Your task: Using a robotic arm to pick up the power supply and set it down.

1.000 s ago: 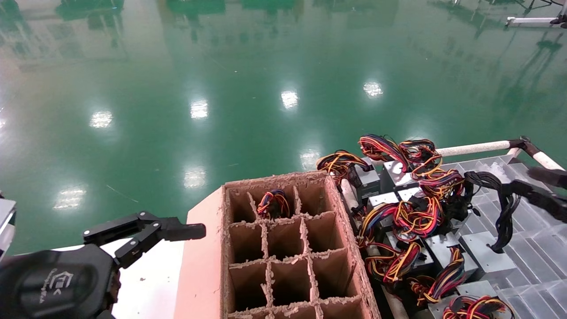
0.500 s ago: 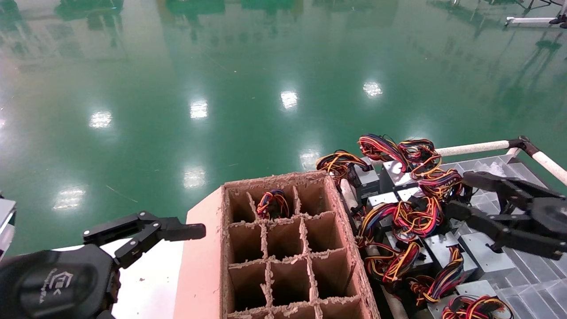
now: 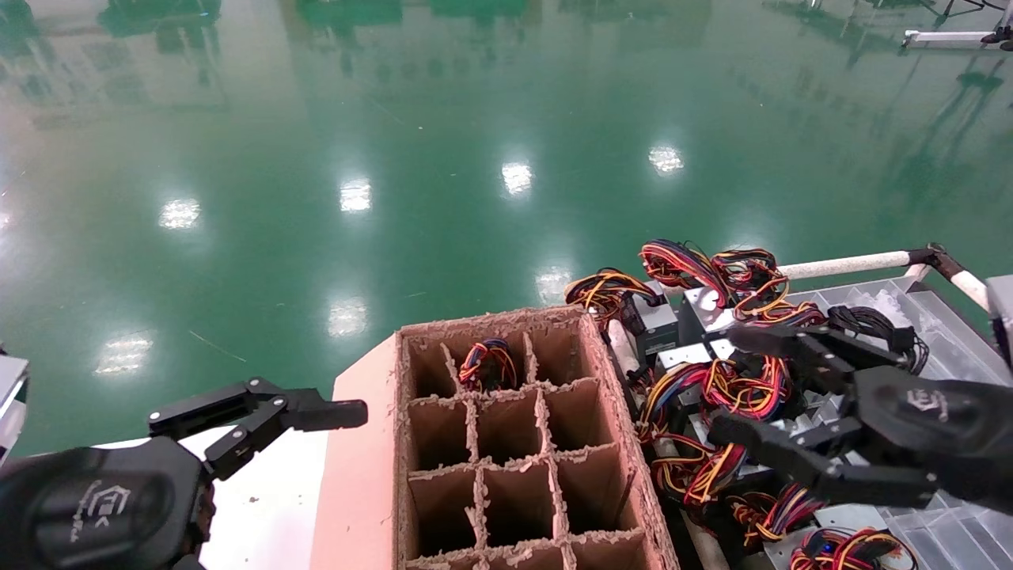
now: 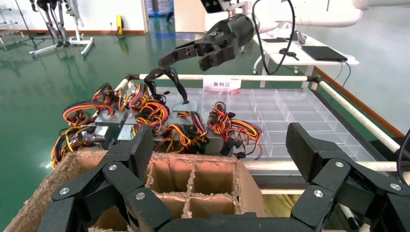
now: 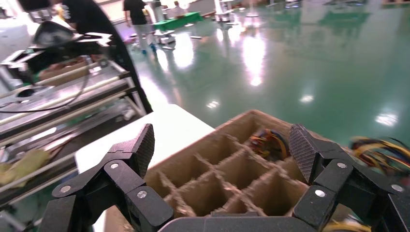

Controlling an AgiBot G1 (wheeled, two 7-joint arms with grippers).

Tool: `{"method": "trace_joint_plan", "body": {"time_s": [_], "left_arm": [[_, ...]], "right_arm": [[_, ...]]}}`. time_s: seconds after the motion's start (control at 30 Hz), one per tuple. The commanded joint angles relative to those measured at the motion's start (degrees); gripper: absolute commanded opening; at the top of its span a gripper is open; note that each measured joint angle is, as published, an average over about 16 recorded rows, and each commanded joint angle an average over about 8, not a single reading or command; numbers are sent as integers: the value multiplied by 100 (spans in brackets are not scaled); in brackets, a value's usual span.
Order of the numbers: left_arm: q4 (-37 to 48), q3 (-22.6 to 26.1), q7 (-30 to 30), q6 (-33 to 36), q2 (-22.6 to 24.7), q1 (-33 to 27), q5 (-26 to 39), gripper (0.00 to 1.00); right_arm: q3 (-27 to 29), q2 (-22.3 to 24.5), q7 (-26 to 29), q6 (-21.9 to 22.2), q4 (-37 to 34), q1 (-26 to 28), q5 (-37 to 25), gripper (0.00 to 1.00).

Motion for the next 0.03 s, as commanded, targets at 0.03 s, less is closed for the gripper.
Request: {"method": "trace_joint_plan", "body": {"time_s": [0.03], "left_arm": [[0,1,0,0,0,0,-1,100]], "right_arm": [[286,-59,138,24,383,-141,-172,100]]}}
